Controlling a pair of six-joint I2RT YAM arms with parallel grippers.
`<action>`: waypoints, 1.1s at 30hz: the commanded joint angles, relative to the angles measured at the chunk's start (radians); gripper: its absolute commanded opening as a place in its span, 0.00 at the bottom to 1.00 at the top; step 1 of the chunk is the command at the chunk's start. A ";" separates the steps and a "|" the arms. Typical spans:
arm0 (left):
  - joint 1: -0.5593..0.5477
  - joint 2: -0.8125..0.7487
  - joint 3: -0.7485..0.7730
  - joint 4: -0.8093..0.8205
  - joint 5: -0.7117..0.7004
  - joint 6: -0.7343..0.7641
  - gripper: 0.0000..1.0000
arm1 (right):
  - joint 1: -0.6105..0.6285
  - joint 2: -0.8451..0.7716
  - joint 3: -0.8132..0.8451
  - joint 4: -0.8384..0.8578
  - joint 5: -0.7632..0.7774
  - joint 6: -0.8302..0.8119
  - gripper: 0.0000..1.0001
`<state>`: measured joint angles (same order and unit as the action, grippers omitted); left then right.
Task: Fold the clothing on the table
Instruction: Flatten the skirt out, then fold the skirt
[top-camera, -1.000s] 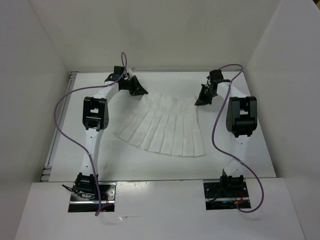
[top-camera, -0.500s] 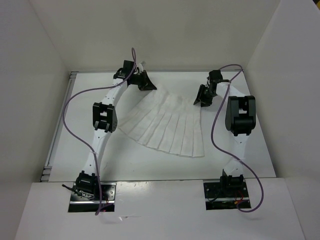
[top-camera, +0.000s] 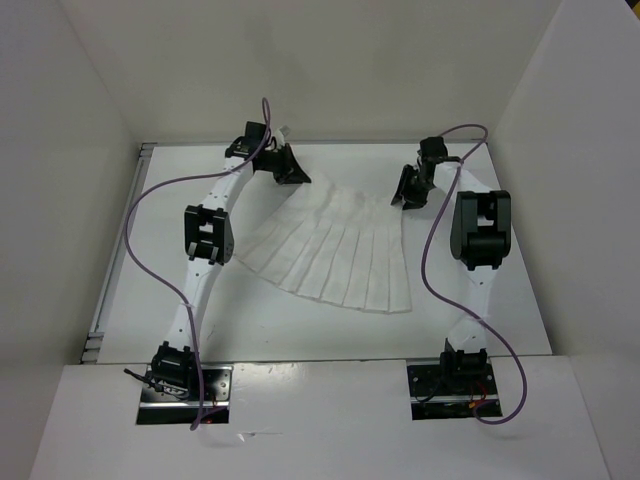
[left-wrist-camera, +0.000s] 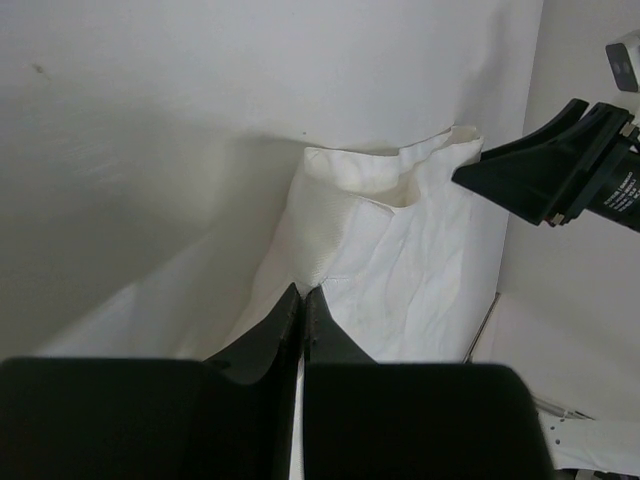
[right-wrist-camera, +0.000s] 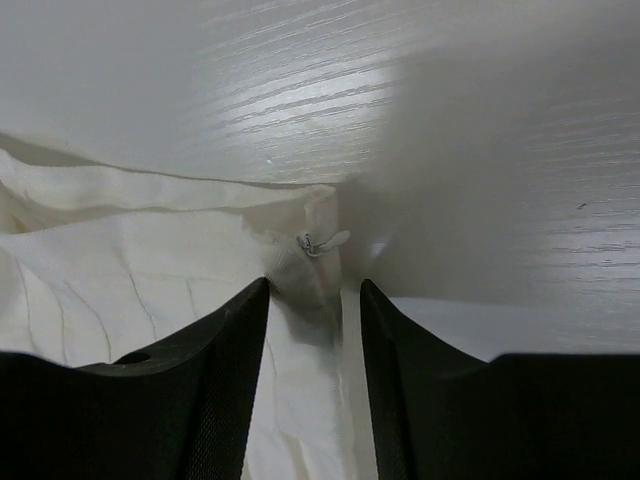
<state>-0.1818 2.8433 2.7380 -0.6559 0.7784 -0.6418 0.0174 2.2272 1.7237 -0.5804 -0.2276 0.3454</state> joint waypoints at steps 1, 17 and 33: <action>0.010 0.001 0.008 -0.019 0.015 0.022 0.00 | -0.022 0.005 0.051 0.028 0.033 -0.019 0.47; 0.019 -0.002 -0.011 0.024 0.070 0.013 0.00 | -0.031 -0.026 0.091 0.050 -0.096 -0.029 0.00; 0.085 -0.177 -0.034 0.142 0.094 -0.084 0.00 | -0.010 -0.211 0.237 -0.015 -0.105 -0.062 0.00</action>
<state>-0.1032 2.8025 2.7041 -0.5465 0.8402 -0.7189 -0.0017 2.1300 1.9156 -0.5983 -0.3180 0.3115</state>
